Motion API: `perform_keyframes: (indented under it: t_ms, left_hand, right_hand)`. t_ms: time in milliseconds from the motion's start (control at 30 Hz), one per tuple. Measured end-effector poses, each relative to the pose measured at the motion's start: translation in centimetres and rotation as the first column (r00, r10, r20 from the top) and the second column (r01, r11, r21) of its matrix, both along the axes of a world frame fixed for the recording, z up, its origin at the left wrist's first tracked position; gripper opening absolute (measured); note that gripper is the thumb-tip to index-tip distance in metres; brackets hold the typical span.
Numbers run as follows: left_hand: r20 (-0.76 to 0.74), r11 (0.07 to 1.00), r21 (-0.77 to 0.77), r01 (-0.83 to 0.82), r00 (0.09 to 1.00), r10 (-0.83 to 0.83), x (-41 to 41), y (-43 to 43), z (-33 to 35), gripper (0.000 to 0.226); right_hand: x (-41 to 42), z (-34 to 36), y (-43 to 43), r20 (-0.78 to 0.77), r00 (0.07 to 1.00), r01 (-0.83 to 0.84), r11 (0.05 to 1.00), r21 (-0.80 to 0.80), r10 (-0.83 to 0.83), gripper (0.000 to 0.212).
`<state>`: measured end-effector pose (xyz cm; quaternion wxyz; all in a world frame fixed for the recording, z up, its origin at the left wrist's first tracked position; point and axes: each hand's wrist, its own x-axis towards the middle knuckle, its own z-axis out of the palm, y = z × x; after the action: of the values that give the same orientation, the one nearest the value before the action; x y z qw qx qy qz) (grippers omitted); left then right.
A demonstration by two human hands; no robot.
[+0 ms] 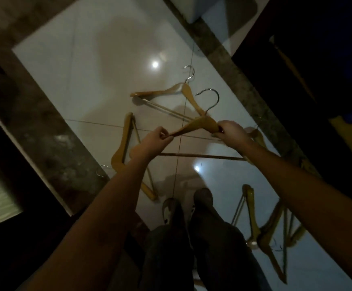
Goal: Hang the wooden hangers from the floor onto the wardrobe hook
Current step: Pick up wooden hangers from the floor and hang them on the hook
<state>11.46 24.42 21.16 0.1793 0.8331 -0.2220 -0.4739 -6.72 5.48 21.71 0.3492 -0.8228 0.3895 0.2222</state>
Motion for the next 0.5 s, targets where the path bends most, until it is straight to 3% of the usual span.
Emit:
perform_keyframes:
  t_ms: [167,300,500]
  left_hand:
    - [0.158,0.984,-0.059,0.170,0.975,-0.159,2.5,-5.6,16.0,0.021]
    - [0.189,0.960,-0.166,0.228,0.962,-0.196,2.2,-10.3,28.5,0.009]
    - [0.284,0.857,-0.342,0.386,0.912,-0.297,-0.6,-18.0,46.8,0.020]
  right_hand:
    - [0.8,16.7,-4.0,0.114,0.989,0.100,0.995,-0.030,-0.096,0.022]
    - [-1.1,31.1,-7.4,0.171,0.964,0.217,0.974,-0.065,-0.204,0.023]
    - [-6.0,49.5,-11.6,0.288,0.910,0.365,0.904,-0.221,-0.297,0.025]
